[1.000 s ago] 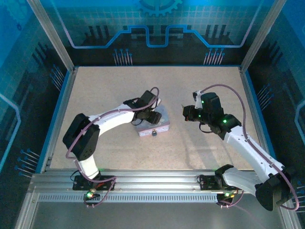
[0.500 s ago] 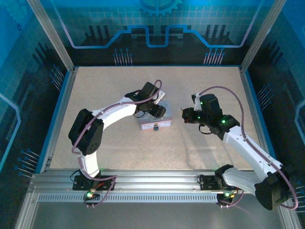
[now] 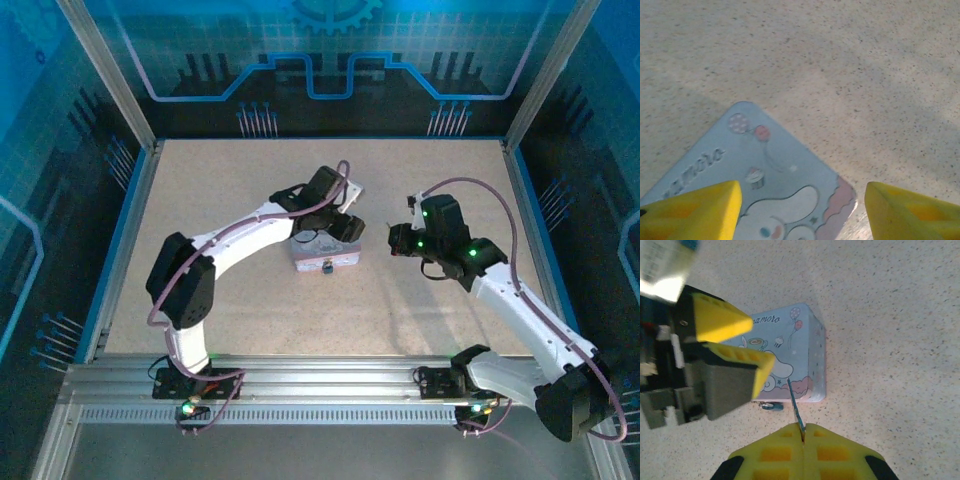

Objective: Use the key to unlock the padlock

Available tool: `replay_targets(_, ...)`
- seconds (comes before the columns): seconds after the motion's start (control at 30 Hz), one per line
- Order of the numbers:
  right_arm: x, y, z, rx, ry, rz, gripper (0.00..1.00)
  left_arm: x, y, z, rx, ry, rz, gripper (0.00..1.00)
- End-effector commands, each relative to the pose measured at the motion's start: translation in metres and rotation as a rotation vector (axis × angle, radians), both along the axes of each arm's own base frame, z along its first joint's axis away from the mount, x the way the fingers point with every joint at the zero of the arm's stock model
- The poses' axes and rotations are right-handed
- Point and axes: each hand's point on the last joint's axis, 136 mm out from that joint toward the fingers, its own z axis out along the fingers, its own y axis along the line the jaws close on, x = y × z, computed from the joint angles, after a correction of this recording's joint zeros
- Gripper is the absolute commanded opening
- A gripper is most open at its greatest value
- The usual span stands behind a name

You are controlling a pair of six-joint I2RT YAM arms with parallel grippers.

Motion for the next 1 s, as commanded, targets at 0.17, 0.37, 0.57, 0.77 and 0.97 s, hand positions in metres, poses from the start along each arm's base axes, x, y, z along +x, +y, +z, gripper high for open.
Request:
replay_targets(0.17, -0.006, -0.027, 0.007, -0.061, -0.003, -0.073, 0.0, -0.009, -0.024, -0.026, 0.019, 0.087, -0.04, 0.65)
replay_targets(0.37, -0.007, -0.034, 0.005, -0.068, 0.007, -0.09, 0.0, -0.021, -0.027, -0.036, 0.018, 0.126, -0.056, 0.63)
replay_targets(0.57, -0.006, -0.036, 0.004, -0.06, 0.017, -0.095, 0.0, -0.032, -0.031, -0.047, 0.005, 0.172, -0.069, 0.59)
replay_targets(0.77, -0.006, -0.038, 0.004, -0.058, 0.021, -0.1, 0.0, -0.043, -0.028, -0.053, 0.019, 0.197, -0.081, 0.58)
replay_targets(0.97, -0.004, -0.039, 0.003, -0.055, 0.026, -0.1, 0.0, -0.06, -0.026, -0.05, -0.011, 0.216, -0.099, 0.55)
